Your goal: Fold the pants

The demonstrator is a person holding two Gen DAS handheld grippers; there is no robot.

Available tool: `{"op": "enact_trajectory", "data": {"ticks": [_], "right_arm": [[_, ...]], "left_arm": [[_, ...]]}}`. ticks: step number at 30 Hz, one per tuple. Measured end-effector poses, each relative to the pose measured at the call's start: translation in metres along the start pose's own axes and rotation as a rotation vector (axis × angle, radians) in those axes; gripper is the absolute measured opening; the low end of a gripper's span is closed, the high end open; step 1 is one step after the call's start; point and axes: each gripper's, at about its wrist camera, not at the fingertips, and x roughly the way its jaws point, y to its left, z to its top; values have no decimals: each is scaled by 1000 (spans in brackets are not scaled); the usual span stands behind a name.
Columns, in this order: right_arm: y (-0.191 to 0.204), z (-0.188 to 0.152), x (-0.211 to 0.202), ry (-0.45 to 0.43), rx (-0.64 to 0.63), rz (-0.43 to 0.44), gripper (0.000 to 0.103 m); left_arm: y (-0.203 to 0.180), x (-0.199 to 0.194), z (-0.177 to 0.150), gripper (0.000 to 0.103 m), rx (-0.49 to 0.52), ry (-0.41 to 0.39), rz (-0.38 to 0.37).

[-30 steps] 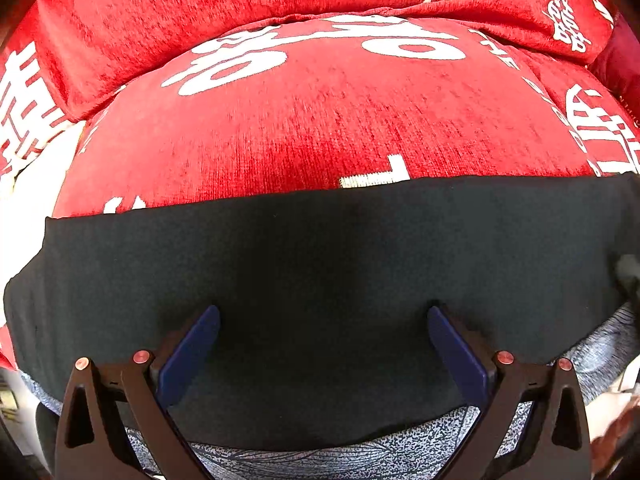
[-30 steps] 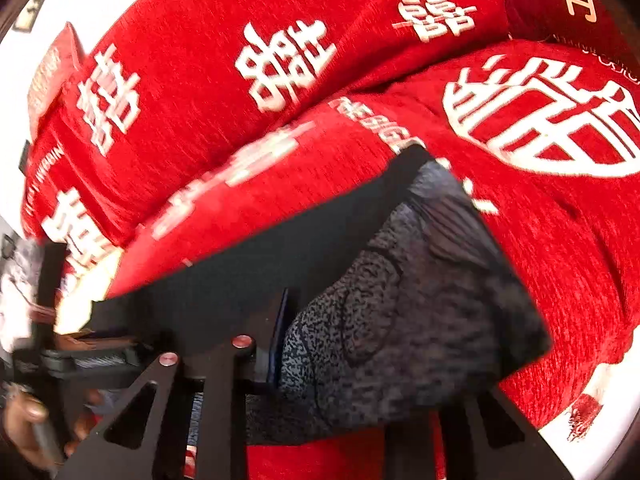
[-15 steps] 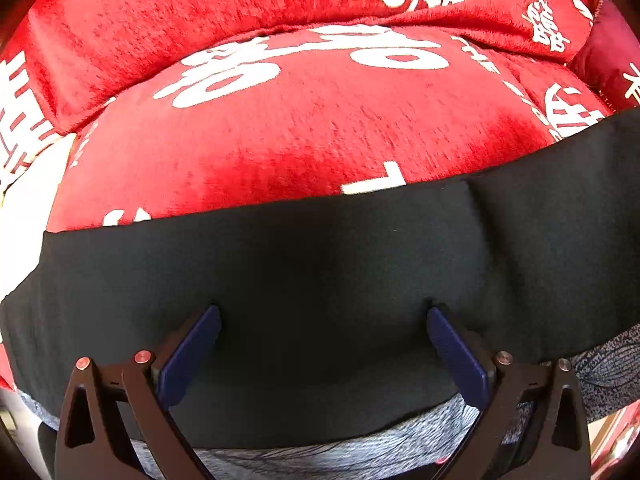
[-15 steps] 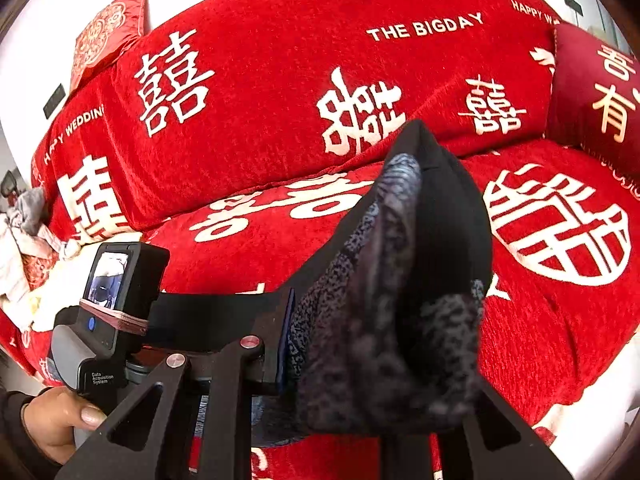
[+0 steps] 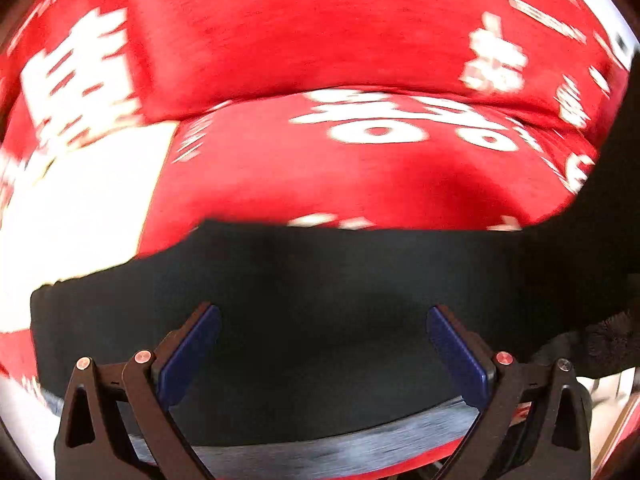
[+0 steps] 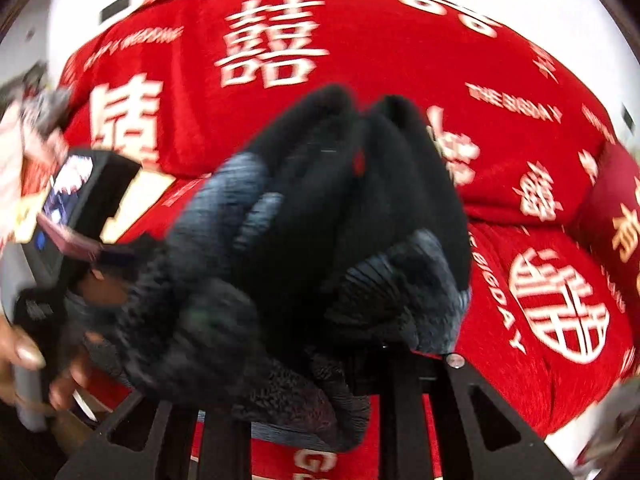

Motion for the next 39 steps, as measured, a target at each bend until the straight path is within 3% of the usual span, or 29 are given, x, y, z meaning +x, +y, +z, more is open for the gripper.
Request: {"op": "enact_trajectory", "data": {"ticks": [6,10,13,15,18,19,22,25,28,32,35,39], "right_arm": [[81,-6,40,65,-132,48,23],[126,-28,68,146,-240,70,23],[148,-47,85,203,-330,23,23],[157,-51,83,194,-381,-13,32],[169,-47,73,202,-422,14,74],[174,-47,65,184,-439,32,80],[186,-45,35,168,-470,146,80],[169,-39,0,120,-404,263,81],[125,-30,-3,120,-224,280,83],[64,-38,28,218,-23,144,83],[39,-55,73,377,55,84,82],[56,-56,77,367,4,78,84]], "left_arm": [[112,10,-23,103,-237,46,21],[141,16,-40,103,-295,65,12],[141,21,-46,103,-292,76,-12],[136,22,-46,103,-282,78,-29],[126,22,-39,103,-264,74,-49],[125,22,-37,103,-260,71,-58],[121,21,-33,103,-246,68,-78],[116,20,-33,103,-219,71,-75],[109,22,-37,103,-199,99,-99],[92,17,-39,103,-183,129,-191],[72,2,-34,103,-140,95,-236],[47,-5,-27,103,-82,87,-243]]}}
